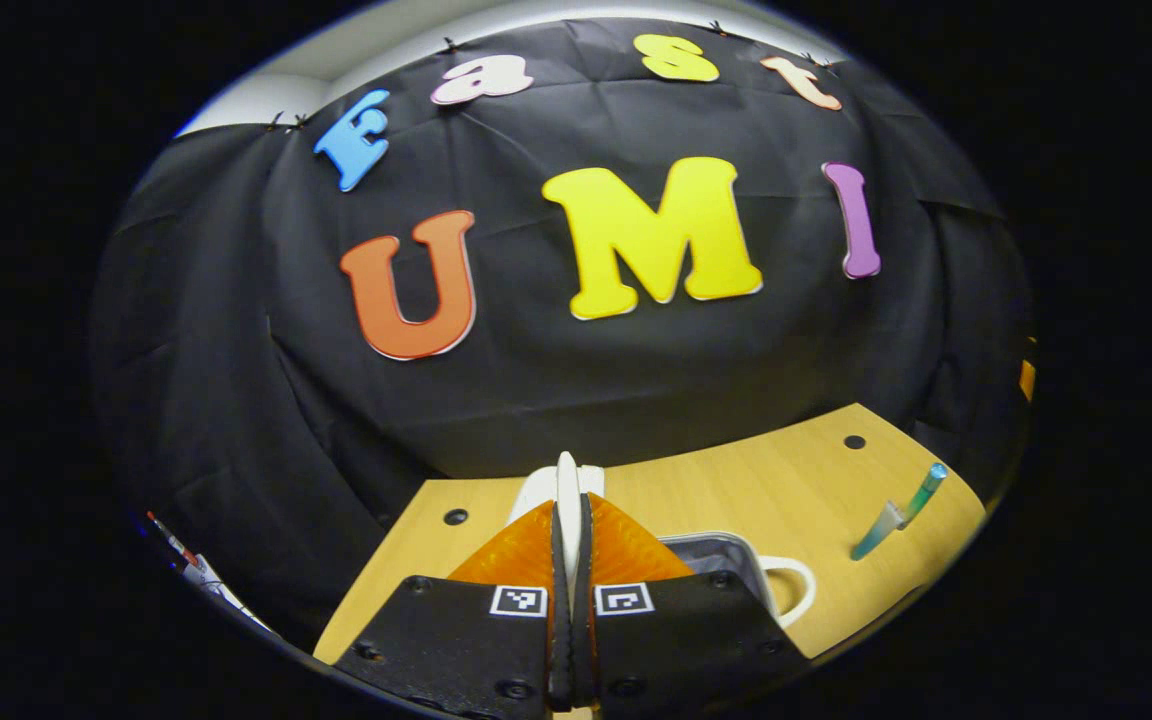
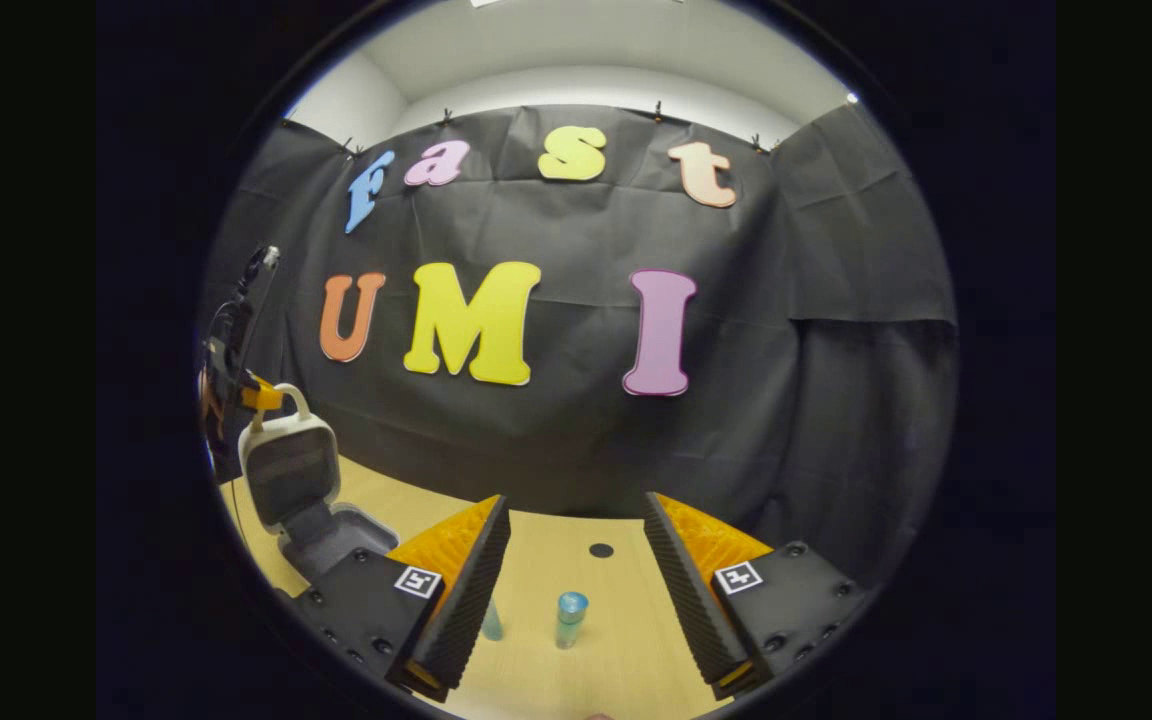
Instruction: First open the suitcase, pack the skin care products into it, and then close the suitcase.
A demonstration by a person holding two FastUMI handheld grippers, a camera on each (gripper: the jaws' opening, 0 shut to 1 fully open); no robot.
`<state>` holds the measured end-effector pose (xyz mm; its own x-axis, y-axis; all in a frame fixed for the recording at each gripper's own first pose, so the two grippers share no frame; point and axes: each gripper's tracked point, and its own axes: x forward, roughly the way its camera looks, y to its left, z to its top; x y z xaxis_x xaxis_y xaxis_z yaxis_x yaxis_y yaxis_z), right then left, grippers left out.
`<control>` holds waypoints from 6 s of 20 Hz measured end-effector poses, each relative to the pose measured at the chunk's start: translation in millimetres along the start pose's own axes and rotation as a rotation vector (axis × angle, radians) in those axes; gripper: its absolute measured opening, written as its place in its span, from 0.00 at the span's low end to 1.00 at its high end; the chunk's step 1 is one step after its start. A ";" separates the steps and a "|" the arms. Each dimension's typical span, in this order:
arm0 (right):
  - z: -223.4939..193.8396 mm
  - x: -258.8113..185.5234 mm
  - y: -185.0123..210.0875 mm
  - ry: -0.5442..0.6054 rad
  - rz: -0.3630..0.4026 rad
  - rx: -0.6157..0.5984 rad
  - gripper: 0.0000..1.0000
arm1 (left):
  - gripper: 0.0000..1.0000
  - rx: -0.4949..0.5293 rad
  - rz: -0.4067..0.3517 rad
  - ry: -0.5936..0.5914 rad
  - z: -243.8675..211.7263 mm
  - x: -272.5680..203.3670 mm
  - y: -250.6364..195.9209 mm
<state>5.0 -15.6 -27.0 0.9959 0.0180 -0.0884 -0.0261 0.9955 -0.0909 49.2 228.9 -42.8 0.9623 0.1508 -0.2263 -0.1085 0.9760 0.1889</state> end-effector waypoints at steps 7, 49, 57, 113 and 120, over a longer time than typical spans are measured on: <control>-10.9 10.6 46.6 0.077 0.008 -0.032 0.81 | 0.05 -0.142 0.128 0.037 -98.1 51.1 159.2; -143.6 15.1 -76.1 0.284 0.125 0.033 0.81 | 0.99 -0.110 -0.344 0.060 -100.6 -50.1 -386.1; -202.9 8.8 -117.0 0.411 0.115 -0.008 0.81 | 0.99 -0.205 -0.332 0.243 -183.0 12.1 -450.5; -147.0 38.0 120.4 0.610 0.511 0.193 0.34 | 0.39 -0.082 0.221 0.906 -289.7 13.2 -112.0; -143.8 22.4 111.9 0.609 0.483 0.203 0.34 | 0.38 0.029 0.344 1.099 -306.0 16.0 -105.9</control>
<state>12.0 82.8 -181.8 0.6548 0.4554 -0.6032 -0.3674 0.8893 0.2725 -0.3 176.1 -358.8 0.1442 0.4779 -0.8665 -0.3038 0.8547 0.4209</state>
